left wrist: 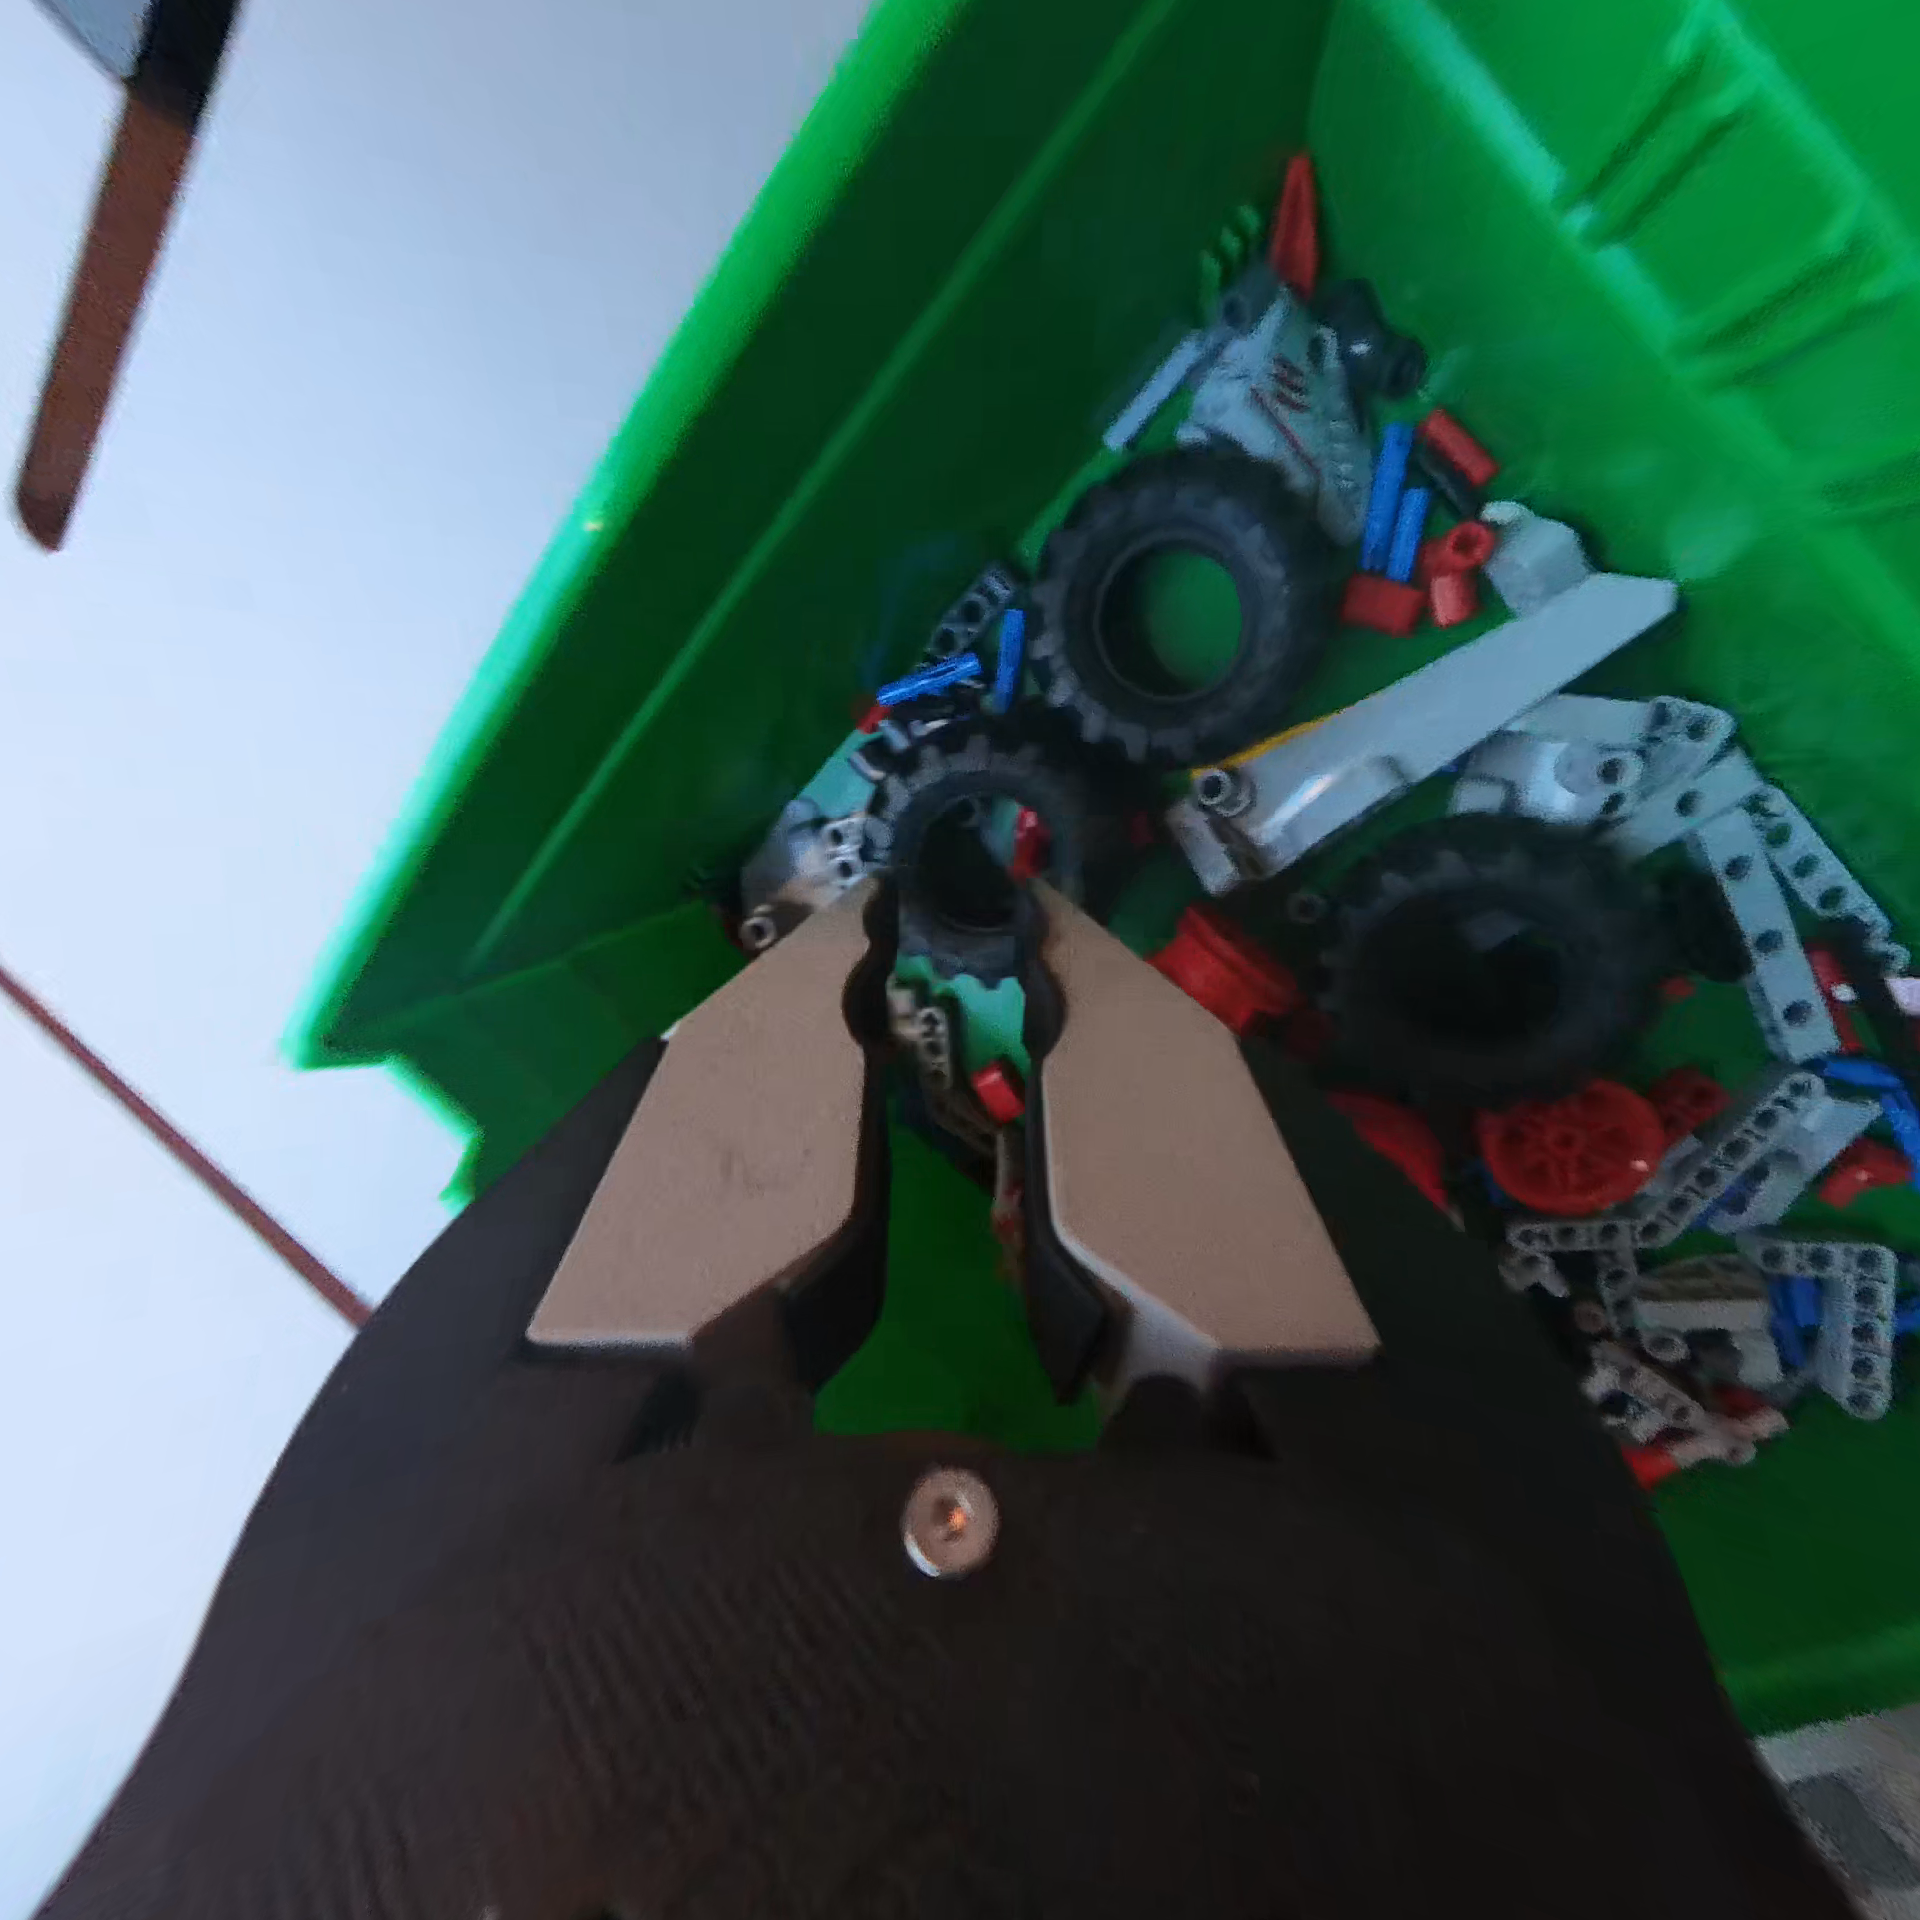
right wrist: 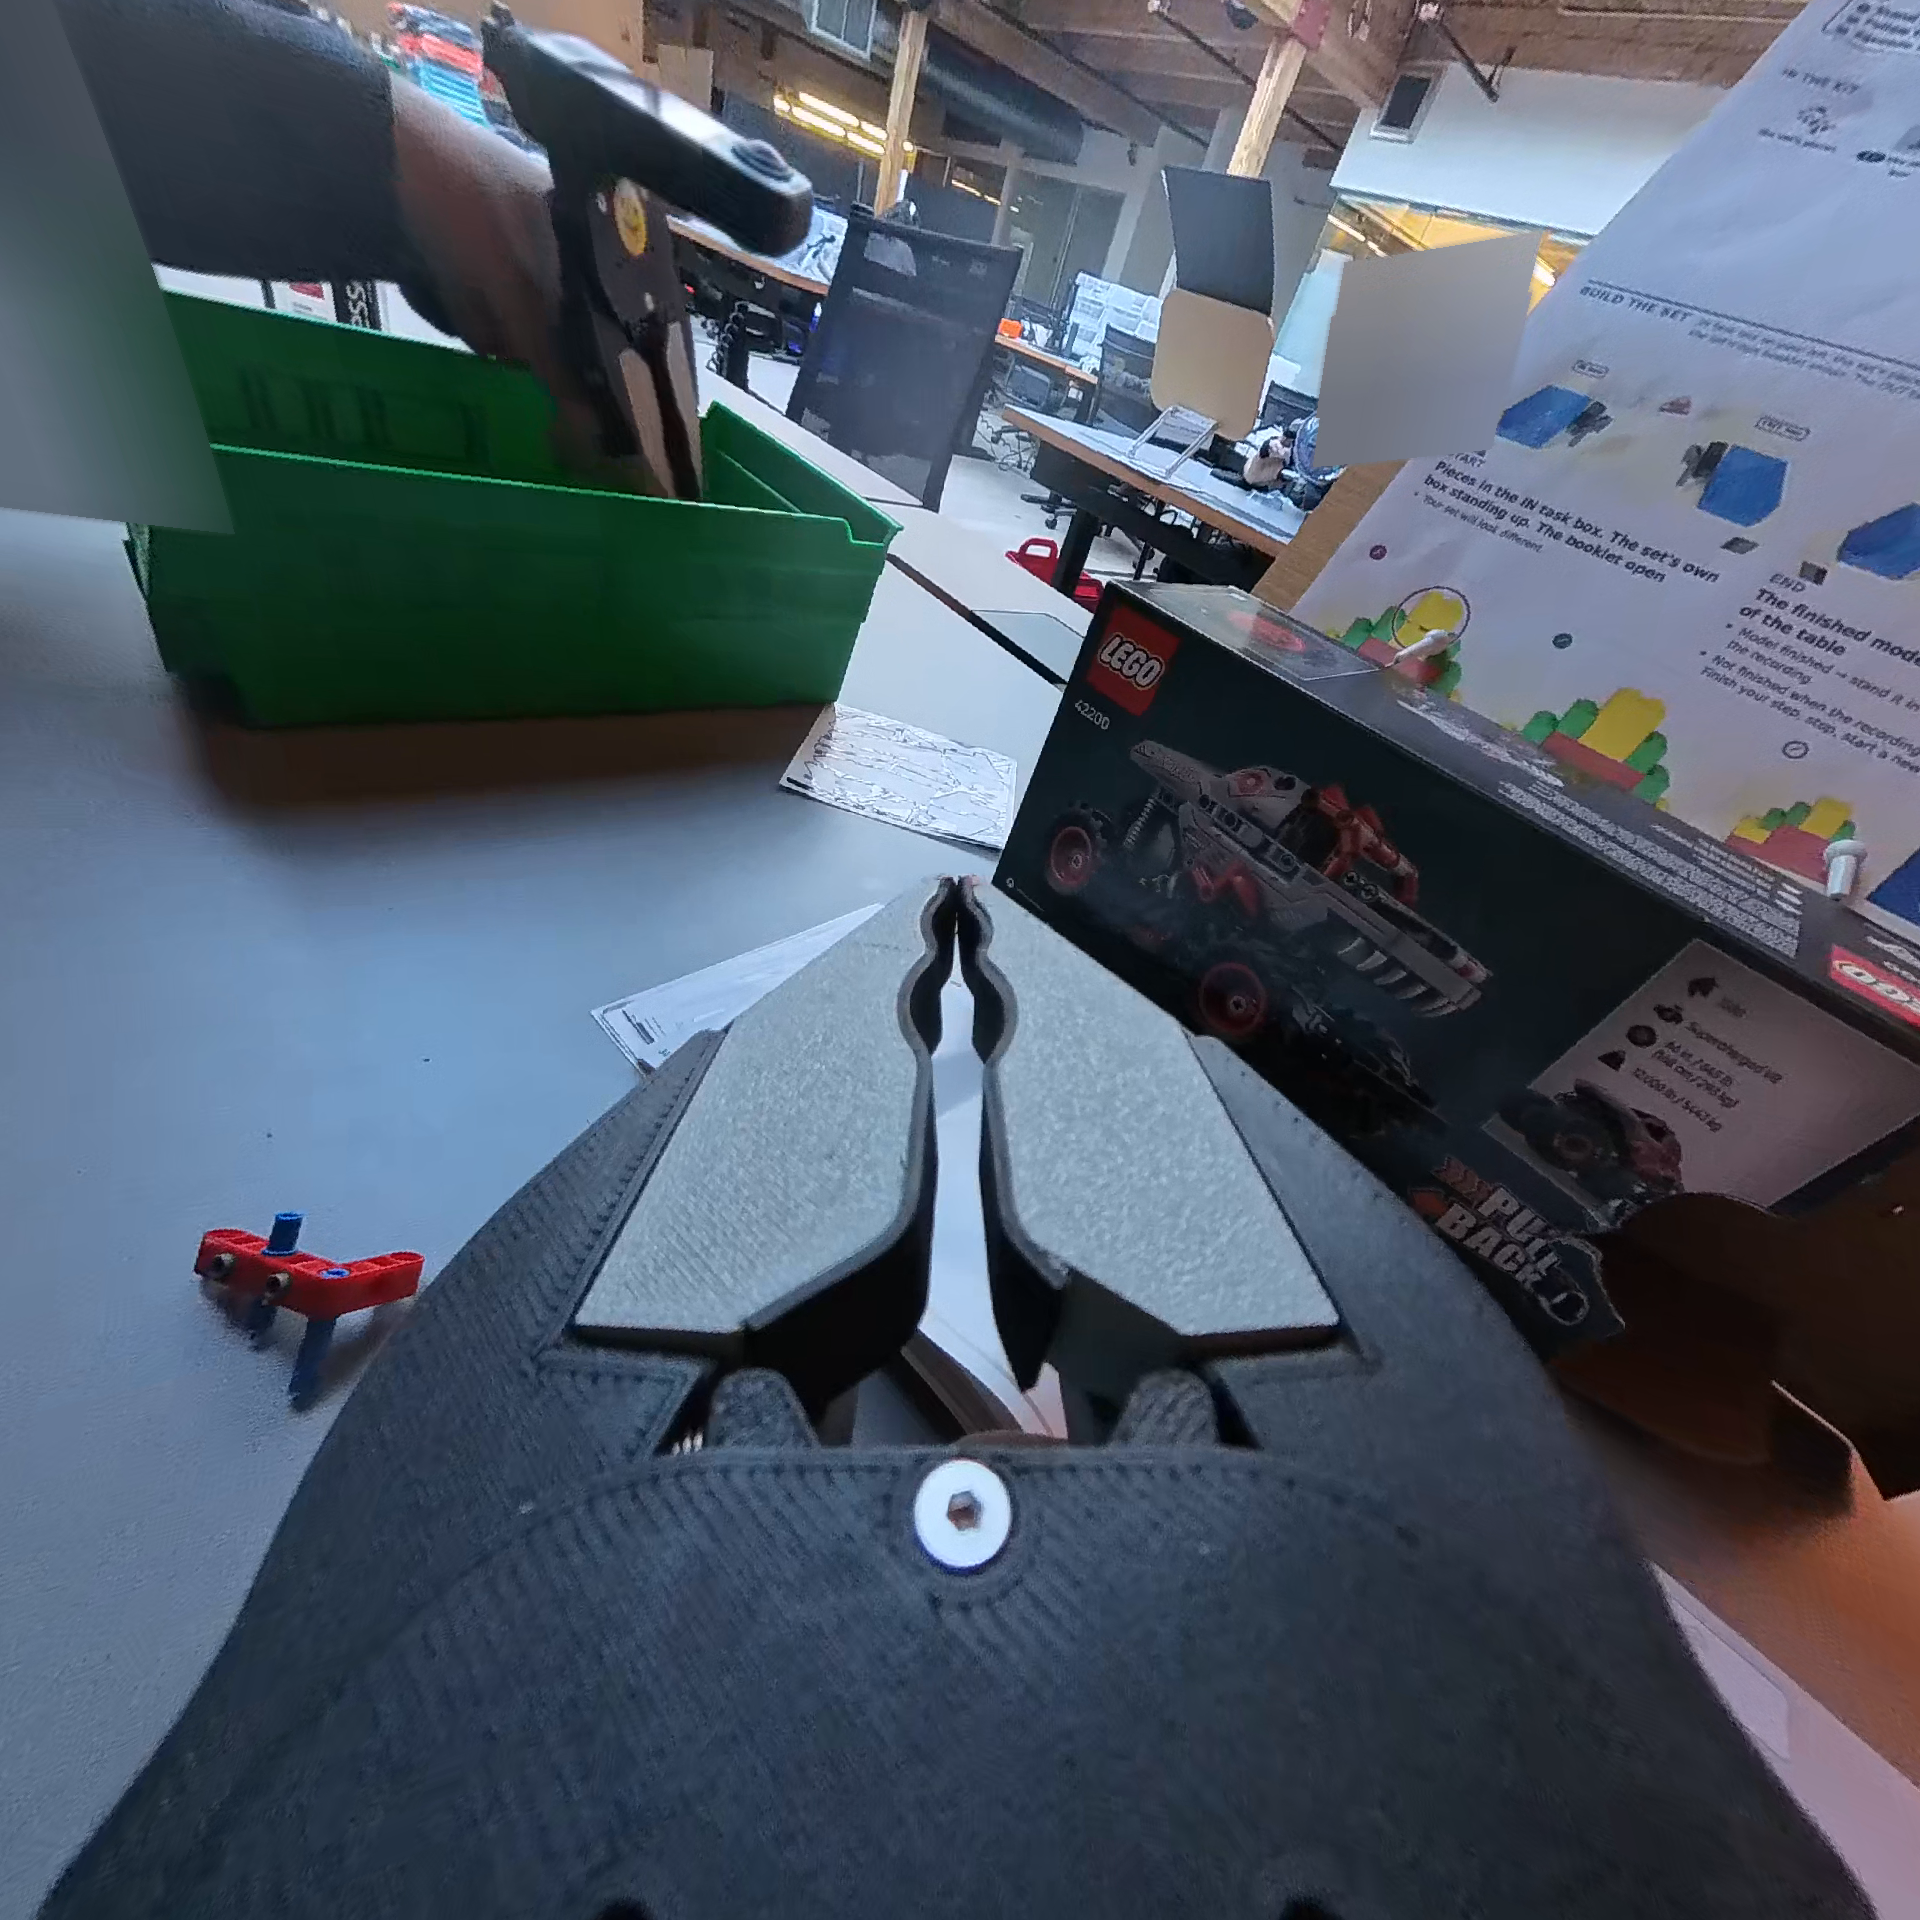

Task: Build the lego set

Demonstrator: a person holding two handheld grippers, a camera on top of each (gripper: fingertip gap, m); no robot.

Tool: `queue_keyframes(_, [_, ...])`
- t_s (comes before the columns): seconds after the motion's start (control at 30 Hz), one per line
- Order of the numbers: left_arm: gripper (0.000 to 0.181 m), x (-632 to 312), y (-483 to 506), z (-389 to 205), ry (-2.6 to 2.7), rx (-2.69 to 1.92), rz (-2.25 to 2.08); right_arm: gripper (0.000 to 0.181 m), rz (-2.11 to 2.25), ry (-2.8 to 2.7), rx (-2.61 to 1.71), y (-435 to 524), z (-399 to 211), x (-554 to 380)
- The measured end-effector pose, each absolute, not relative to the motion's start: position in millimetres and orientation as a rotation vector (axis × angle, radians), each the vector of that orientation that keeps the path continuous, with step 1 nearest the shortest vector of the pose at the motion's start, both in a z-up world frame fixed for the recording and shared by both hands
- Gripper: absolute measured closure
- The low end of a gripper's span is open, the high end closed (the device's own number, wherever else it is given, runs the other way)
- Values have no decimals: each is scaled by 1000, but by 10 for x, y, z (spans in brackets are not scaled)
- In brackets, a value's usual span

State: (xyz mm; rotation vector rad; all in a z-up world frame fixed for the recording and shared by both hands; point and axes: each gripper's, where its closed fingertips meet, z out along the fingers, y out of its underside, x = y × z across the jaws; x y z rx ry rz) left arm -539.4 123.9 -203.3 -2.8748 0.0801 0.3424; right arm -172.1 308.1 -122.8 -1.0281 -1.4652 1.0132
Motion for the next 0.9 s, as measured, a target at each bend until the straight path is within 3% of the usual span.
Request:
queue_keyframes(0.3, [160, -5514, 904, -2011, 113, -2973, 548, 181, 1030, -1092, -1051, 3604, -666, -1306])
queue_keyframes(0.9, [160, -5474, 807, -2067, 27, -2995, 479, 181, 1035, -1061, -1070, 3701, -597, -1216])
